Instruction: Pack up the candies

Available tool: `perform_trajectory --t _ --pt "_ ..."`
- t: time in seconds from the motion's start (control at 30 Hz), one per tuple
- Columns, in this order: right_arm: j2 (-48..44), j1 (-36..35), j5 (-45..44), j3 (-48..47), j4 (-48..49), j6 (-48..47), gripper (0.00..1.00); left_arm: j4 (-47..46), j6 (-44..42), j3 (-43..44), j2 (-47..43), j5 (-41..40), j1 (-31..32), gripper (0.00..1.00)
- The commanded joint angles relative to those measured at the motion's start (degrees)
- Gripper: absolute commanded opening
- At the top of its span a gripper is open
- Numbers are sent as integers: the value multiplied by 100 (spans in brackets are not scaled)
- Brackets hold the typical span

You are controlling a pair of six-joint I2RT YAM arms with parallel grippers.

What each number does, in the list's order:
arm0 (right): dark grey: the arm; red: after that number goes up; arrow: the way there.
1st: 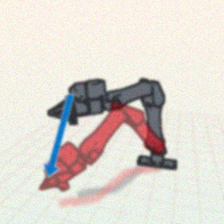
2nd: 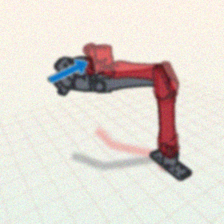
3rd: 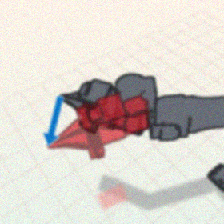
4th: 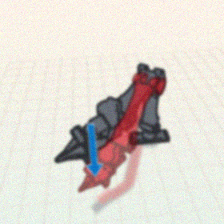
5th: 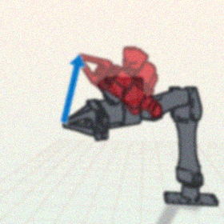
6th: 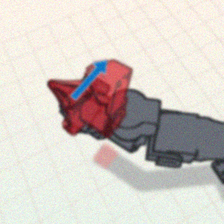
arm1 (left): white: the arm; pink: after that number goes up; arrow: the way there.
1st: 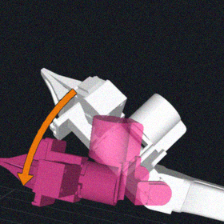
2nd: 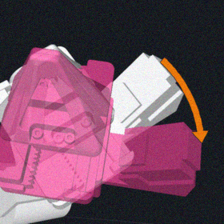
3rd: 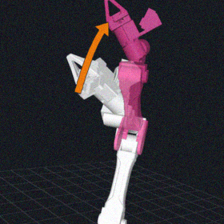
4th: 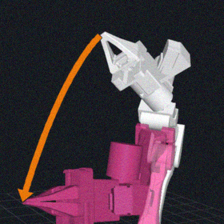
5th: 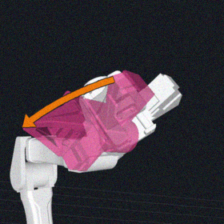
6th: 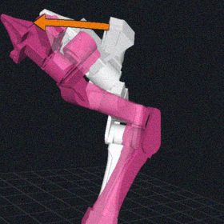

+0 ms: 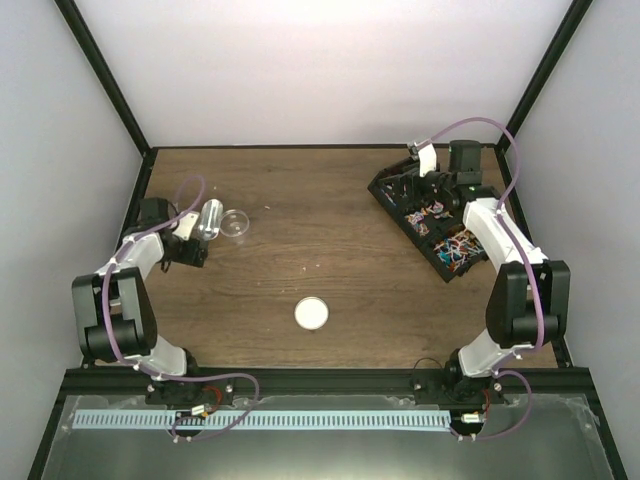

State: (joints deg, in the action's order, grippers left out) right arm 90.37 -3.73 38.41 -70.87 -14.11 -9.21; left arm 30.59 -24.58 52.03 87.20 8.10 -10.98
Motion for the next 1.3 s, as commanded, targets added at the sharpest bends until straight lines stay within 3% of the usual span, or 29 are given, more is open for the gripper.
perform_trajectory --t 0.0,0.07,0.43,0.73,1.07,1.27 --pt "73 -40 36 -295 -16 -19 100 -890 -444 -243 83 269 -35 83" --pt "100 -49 32 -320 -20 -19 100 -1077 -537 -289 207 428 -35 76" --pt "182 -49 -175 -355 -71 -72 100 -1620 -614 -262 939 557 -35 62" --pt "198 -49 -652 -296 -151 -150 100 -1708 -470 -93 1431 456 -54 31" --pt "324 443 -809 -508 -648 -298 100 -639 -534 981 1175 1161 -562 5" --pt "835 1272 -709 -1225 -1655 -734 100 254 -710 2030 832 1458 -417 4"
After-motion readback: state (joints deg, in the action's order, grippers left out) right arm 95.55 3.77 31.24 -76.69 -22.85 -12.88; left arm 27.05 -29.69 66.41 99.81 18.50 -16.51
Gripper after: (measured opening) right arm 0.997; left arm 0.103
